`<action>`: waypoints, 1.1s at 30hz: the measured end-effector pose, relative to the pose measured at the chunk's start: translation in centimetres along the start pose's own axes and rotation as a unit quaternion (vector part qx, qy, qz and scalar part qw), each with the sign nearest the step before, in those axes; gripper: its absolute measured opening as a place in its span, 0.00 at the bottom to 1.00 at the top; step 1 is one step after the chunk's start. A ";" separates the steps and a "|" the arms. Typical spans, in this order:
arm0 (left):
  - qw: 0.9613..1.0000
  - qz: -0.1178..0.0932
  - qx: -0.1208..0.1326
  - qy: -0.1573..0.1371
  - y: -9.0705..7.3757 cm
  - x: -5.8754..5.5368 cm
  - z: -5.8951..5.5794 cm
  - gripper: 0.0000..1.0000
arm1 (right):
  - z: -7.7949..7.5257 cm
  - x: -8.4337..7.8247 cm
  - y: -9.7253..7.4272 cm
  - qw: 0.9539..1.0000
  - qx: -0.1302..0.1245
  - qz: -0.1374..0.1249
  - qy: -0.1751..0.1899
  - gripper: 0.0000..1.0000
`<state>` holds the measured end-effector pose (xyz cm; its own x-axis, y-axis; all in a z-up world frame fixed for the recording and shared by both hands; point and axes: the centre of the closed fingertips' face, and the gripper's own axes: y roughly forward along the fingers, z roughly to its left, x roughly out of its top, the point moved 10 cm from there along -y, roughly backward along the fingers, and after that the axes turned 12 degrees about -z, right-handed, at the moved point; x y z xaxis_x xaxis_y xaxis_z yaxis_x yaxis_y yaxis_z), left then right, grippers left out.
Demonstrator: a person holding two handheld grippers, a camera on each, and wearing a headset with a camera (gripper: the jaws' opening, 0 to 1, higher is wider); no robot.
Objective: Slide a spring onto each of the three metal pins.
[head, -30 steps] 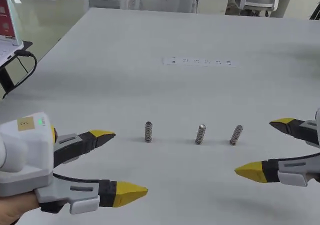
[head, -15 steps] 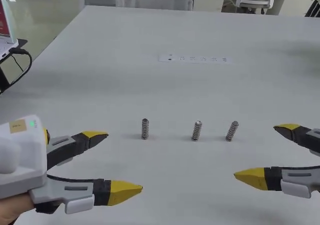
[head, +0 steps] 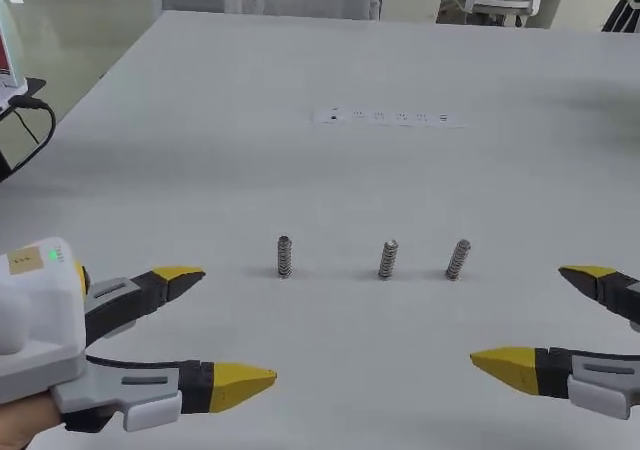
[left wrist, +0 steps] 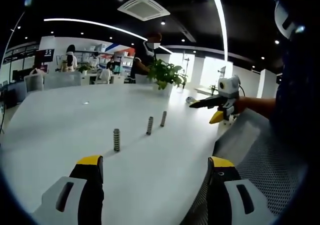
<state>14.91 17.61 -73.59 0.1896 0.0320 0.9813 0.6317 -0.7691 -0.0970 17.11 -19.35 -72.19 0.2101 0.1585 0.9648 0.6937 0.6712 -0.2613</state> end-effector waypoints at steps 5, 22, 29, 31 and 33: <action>1.000 -0.002 0.007 -0.002 0.0 -0.1 0.0 0.83 | 0.0 -0.2 0.0 1.000 -0.006 -0.002 0.004 0.95; 1.000 -0.005 0.018 -0.003 0.1 -0.4 0.2 0.84 | 0.1 -0.4 0.1 1.000 -0.002 0.005 0.000 0.94; 1.000 -0.004 0.021 -0.002 -0.1 -0.4 0.1 0.84 | 0.3 -0.5 0.1 1.000 -0.001 0.008 -0.002 0.94; 1.000 -0.003 0.022 0.000 -0.1 -0.4 0.1 0.84 | 0.4 -0.5 0.1 1.000 0.000 0.009 -0.003 0.94; 1.000 -0.003 0.022 -0.001 -0.1 -0.4 0.1 0.84 | 0.4 -0.5 0.1 1.000 -0.001 0.010 -0.004 0.94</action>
<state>14.86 17.76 -73.97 0.1860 0.0381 0.9818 0.6662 -0.7394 -0.0975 16.82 -19.08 -72.72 0.2193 0.1773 0.9594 0.6901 0.6669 -0.2810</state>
